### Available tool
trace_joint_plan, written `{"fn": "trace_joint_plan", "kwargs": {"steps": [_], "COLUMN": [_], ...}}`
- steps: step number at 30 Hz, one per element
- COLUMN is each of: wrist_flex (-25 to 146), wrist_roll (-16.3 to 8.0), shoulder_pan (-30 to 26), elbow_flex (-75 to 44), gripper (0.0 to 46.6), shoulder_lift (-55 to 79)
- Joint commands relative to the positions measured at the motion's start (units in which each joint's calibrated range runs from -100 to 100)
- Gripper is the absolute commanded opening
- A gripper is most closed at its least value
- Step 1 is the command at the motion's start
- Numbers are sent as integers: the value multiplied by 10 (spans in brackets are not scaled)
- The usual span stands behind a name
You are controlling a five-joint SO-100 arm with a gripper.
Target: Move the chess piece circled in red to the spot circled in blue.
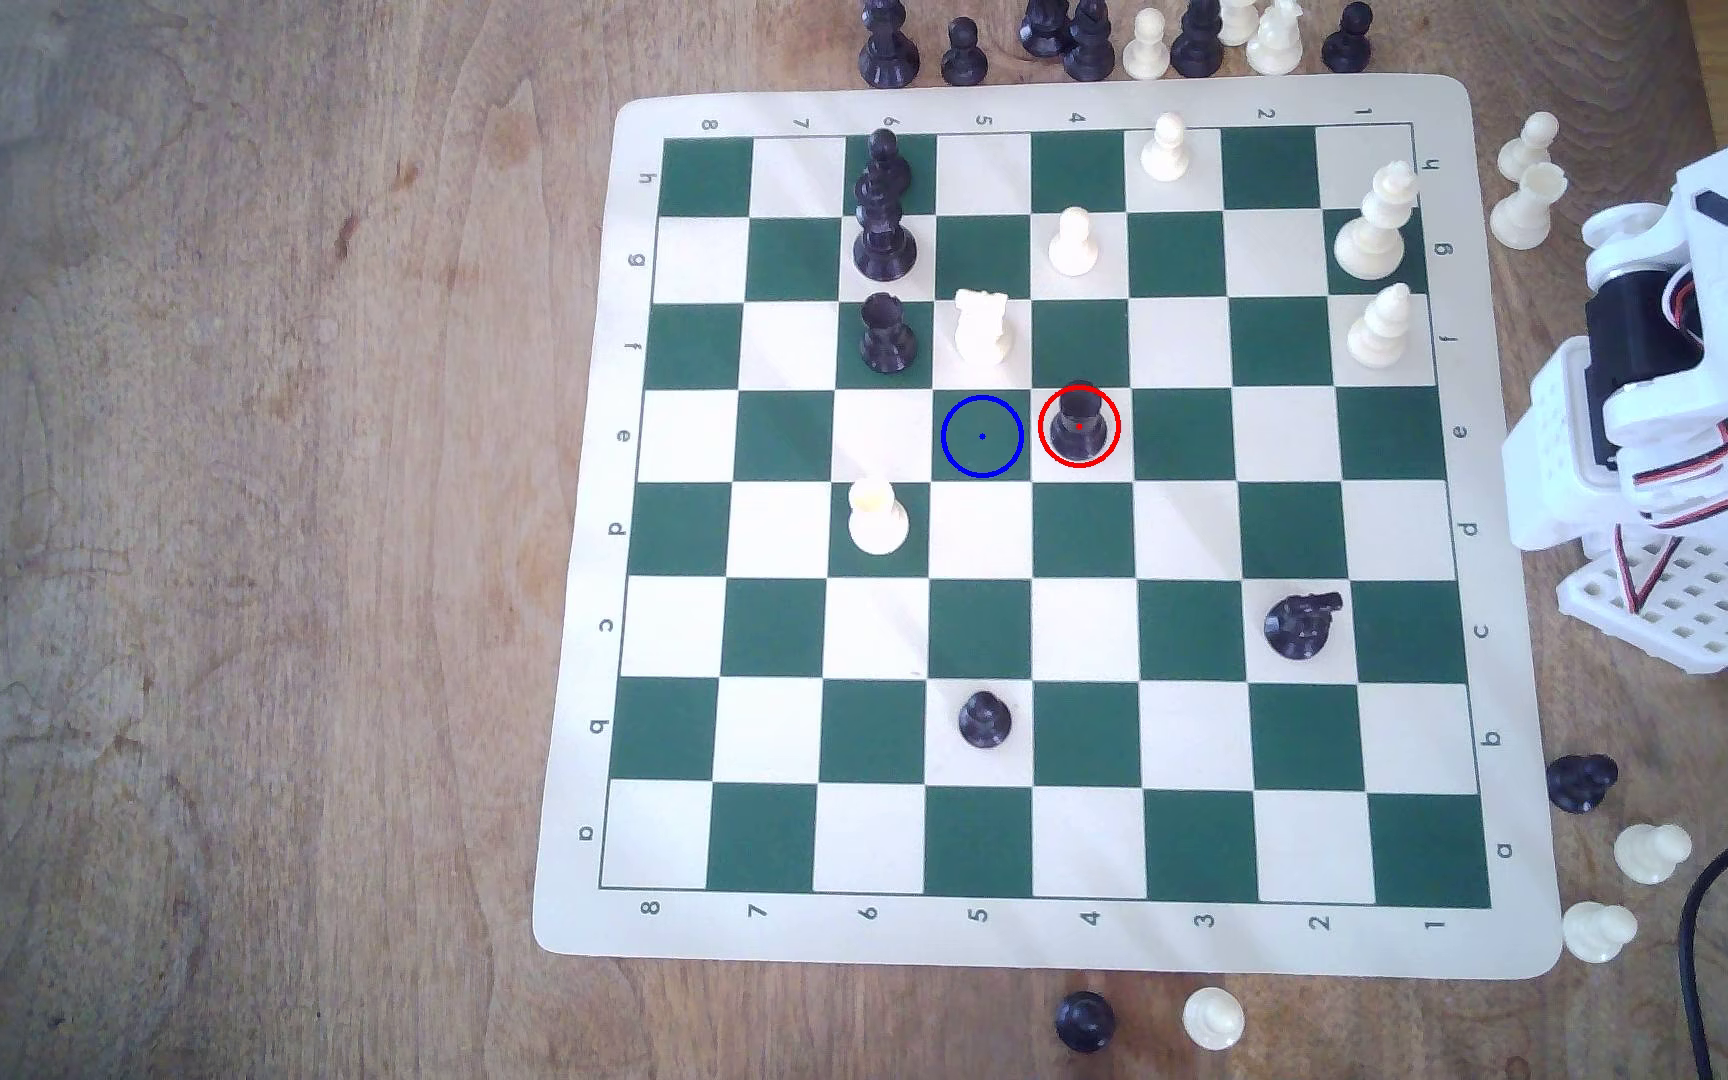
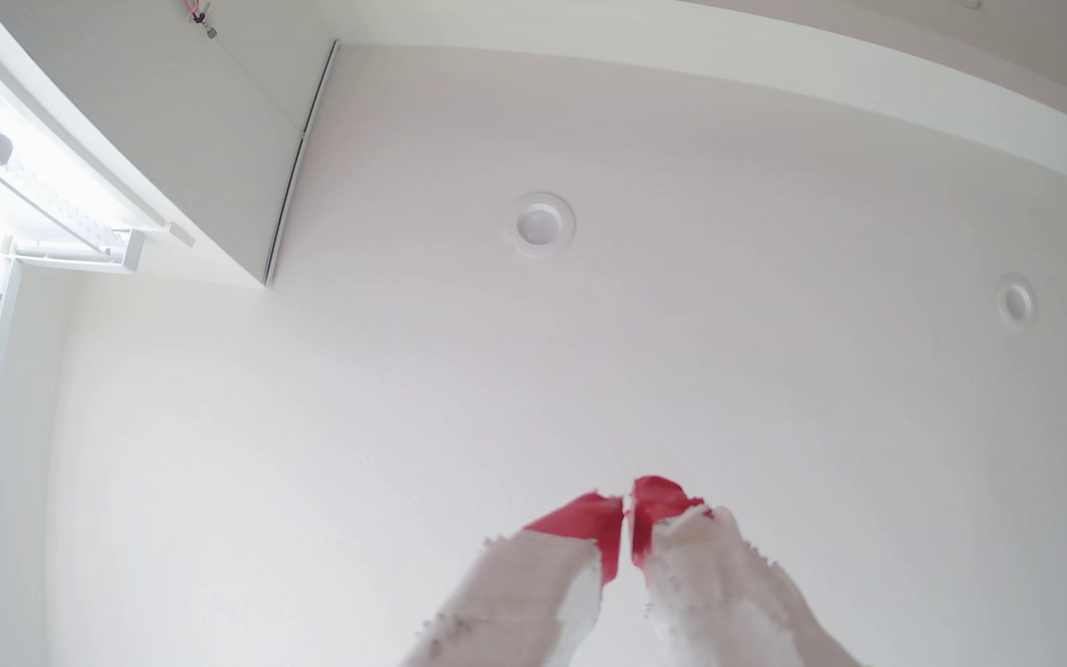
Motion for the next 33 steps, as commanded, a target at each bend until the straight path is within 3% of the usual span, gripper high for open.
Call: {"fn": "trace_joint_plan", "kwargs": {"steps": [1, 7, 17, 21, 25, 27, 29, 30, 32, 33], "wrist_flex": [-9, 20, 444, 697, 810, 949, 1048, 1090, 1140, 1161], "wrist_roll": [1, 1, -2, -3, -3, -3, -16, -47, -47, -47], "shoulder_pan": [3, 49, 134, 137, 162, 182, 197, 201, 201, 197], "elbow_flex": [12, 12, -16, -76, -98, -124, -153, -161, -166, -166], "gripper": [2, 2, 2, 2, 2, 60, 77, 56, 2, 2], "shoulder_lift": [3, 3, 3, 3, 3, 3, 3, 3, 3, 3]}}
